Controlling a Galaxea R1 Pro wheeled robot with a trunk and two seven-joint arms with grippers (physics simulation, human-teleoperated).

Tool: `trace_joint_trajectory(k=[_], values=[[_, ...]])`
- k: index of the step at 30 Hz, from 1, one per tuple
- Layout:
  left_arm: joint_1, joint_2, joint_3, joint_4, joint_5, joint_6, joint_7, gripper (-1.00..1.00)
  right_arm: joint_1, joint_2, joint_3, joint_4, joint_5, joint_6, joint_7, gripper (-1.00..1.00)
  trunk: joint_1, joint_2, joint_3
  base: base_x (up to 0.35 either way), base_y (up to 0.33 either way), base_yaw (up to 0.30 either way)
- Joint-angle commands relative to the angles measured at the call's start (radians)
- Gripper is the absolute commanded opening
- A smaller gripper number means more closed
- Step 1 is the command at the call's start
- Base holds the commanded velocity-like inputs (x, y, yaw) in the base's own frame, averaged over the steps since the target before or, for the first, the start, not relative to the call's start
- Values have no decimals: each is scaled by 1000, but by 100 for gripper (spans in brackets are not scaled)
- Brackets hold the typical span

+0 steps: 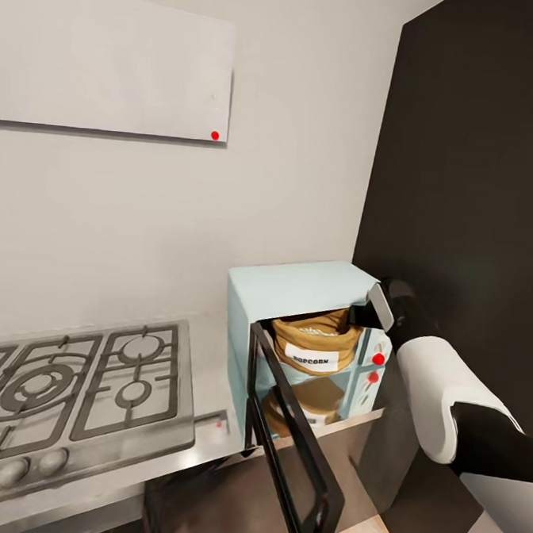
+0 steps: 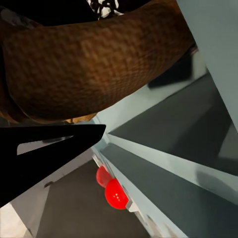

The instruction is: In the kitchen, take the popcorn bag from the countertop, put it into the microwave, and heat it until the popcorn is cooked so the cooked popcorn ends up inside the bag.

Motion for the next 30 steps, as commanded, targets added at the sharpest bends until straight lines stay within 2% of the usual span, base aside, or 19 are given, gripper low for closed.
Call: trace_joint_trajectory(k=[1,11,30], values=[[0,0,0,-1,4,-2,3,100,-1,23,34,-14,40,3,-8,-100,0,0,-1,0,17,0],[0,2,0,-1,3,-2,1,100,-1,23,34,-14,41,3,-8,-100,0,0,-1,75,2,0],[0,1,0,-1,3,-2,1,100,-1,23,34,-14,30,3,-7,-100,0,0,-1,2,0,0]])
